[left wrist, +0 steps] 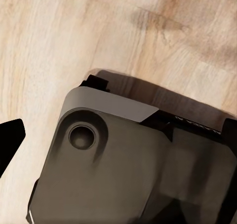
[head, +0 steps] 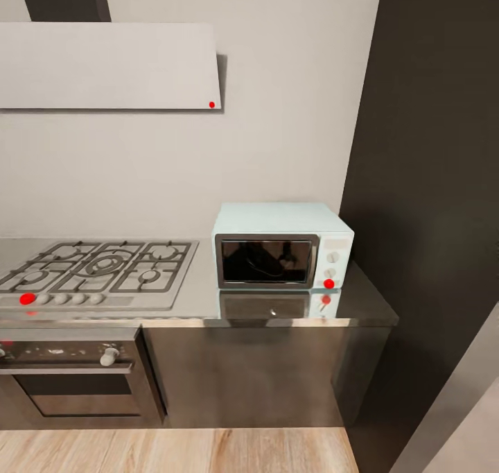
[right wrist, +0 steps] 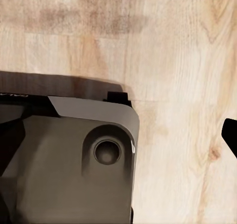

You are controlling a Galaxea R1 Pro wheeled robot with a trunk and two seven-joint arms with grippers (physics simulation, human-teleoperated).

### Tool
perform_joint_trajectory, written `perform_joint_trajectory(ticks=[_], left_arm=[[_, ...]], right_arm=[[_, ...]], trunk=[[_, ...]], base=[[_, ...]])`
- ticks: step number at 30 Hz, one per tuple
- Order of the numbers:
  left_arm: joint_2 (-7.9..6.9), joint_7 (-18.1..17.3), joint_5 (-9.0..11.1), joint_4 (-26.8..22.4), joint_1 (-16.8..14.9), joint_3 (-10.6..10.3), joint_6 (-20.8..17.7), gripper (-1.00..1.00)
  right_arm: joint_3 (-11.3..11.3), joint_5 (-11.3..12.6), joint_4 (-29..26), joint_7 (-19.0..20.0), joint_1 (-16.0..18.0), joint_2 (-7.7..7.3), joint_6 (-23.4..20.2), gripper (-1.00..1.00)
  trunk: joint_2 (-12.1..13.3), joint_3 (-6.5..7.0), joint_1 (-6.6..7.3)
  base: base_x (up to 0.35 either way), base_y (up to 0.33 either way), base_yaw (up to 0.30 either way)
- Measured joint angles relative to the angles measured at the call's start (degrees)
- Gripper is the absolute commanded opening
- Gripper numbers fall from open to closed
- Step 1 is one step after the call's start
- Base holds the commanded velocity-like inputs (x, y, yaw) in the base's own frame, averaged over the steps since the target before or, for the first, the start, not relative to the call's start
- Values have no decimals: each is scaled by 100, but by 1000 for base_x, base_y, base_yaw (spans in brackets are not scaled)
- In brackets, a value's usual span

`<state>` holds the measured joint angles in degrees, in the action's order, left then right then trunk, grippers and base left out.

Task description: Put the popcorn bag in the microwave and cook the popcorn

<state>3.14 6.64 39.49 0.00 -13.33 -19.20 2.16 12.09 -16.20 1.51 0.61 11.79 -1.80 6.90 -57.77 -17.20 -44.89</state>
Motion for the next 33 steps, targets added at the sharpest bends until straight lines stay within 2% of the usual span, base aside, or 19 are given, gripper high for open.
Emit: perform_joint_trajectory(ticks=[6,7,8,10,12,13,15,16,17,21,22,23,24,29,30,31,32,33], left_arm=[[8,0,-7,0,0,0,0,100],[8,0,-8,-1,0,0,3,100],[9,-4,-8,0,0,0,1,100],[9,-5,-9,1,0,-1,1,100],[9,-2,-9,1,0,0,0,100],[9,-5,-8,0,0,0,3,100],[9,-8,-9,-1,0,0,3,100],[9,-8,-9,0,0,-3,3,100],[9,-8,-9,0,0,-2,6,100],[10,-9,-12,0,0,0,8,100],[11,-8,-11,0,0,0,8,100],[13,-9,-10,0,0,-1,8,100],[15,-9,-9,0,0,-1,8,100],[12,-9,-9,-4,0,0,7,100],[11,-9,-9,-2,0,0,8,100],[10,-7,-9,-2,0,-1,8,100],[10,-8,-9,-2,0,0,8,100],[9,-8,-12,-4,0,0,8,100]], right_arm=[[2,-52,-54,63,2,38,54,100],[-16,-55,-223,121,5,38,45,100],[-46,-48,-823,257,10,48,-80,100],[-66,-14,-2196,354,11,61,-978,100],[-58,11,-3211,403,9,80,-1868,100],[-51,34,-3999,478,4,135,-2575,100],[-50,43,-5293,594,7,200,-3336,100],[-58,47,-5761,631,4,235,-3674,100],[-58,58,-6554,713,-24,305,-4401,100],[-59,62,-8312,929,93,378,-5986,100],[-59,63,-8464,942,151,380,-6131,100],[-56,69,-8752,970,456,381,-6604,100],[-54,74,-8841,976,690,379,-6668,100],[-51,104,-8919,969,2094,401,-6670,100],[-51,109,-8887,962,2322,421,-6670,100],[-52,124,-8781,943,2698,489,-6670,100],[-47,119,-8700,930,2917,537,-6670,100],[-42,107,-8661,923,2998,565,-6671,100]], trunk=[[0,0,0],[0,0,0],[0,1,0],[0,1,0],[0,1,0],[0,0,0],[0,2,0],[0,1,0],[0,1,0],[0,1,0],[0,1,0],[0,1,0],[0,1,0],[0,1,0],[0,1,0],[1,2,0],[0,1,0],[0,1,0]], base=[[0,0,0],[0,0,0],[0,0,0],[0,0,0],[0,0,0],[0,0,0],[0,0,0],[0,0,0],[0,0,0],[0,0,0],[0,0,0],[0,0,0],[0,0,0],[0,0,0],[0,0,0],[0,0,0],[0,0,0],[0,0,0]])
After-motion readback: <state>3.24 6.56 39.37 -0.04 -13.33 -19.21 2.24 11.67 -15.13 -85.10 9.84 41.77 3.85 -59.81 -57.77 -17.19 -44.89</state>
